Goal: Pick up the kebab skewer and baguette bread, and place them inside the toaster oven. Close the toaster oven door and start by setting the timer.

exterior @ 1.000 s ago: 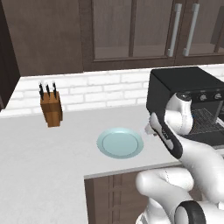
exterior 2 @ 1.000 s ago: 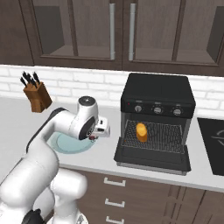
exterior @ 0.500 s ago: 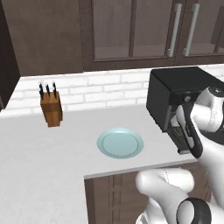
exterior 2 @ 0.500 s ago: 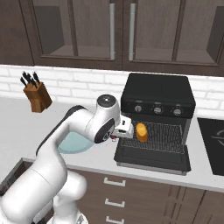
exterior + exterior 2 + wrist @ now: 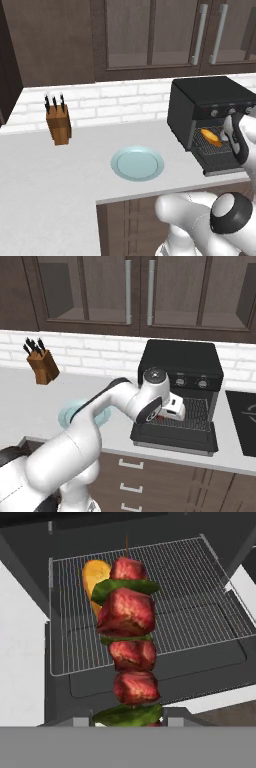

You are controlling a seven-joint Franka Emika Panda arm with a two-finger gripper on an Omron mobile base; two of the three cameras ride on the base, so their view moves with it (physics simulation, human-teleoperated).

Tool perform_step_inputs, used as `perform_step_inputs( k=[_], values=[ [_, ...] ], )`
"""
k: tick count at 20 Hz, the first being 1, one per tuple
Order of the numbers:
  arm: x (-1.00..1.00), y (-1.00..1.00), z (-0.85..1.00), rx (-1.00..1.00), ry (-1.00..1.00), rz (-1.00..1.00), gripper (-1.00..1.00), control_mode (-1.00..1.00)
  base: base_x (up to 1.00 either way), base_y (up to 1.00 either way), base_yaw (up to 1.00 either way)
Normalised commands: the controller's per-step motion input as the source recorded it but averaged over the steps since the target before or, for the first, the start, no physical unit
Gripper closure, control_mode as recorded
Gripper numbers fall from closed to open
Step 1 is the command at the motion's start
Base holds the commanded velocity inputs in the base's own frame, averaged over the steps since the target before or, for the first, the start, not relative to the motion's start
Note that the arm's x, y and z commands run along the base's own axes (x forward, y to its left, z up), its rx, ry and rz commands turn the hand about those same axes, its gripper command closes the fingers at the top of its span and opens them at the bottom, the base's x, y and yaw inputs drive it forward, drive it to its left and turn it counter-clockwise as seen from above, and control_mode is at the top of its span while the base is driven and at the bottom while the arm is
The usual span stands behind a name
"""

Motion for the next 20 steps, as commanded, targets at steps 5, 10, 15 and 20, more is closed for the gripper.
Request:
perform_step_inputs(
  k=[5, 10, 15, 20],
  values=[
    [0.36, -0.9, 0.0, 0.05, 0.08, -0.05, 1.0, -1.0, 0.0, 0.0, 0.0],
    [0.38, -0.07, -0.32, 0.08, 0.02, 0.0, 1.0, -1.0, 0.0, 0.0, 0.0],
    [0.28, 0.0, -0.33, 0.07, 0.0, 0.0, 1.0, -1.0, 0.0, 0.0, 0.0],
    [0.24, -0.13, -0.26, 0.01, 0.0, 0.0, 1.0, -1.0, 0.0, 0.0, 0.0]
  ],
)
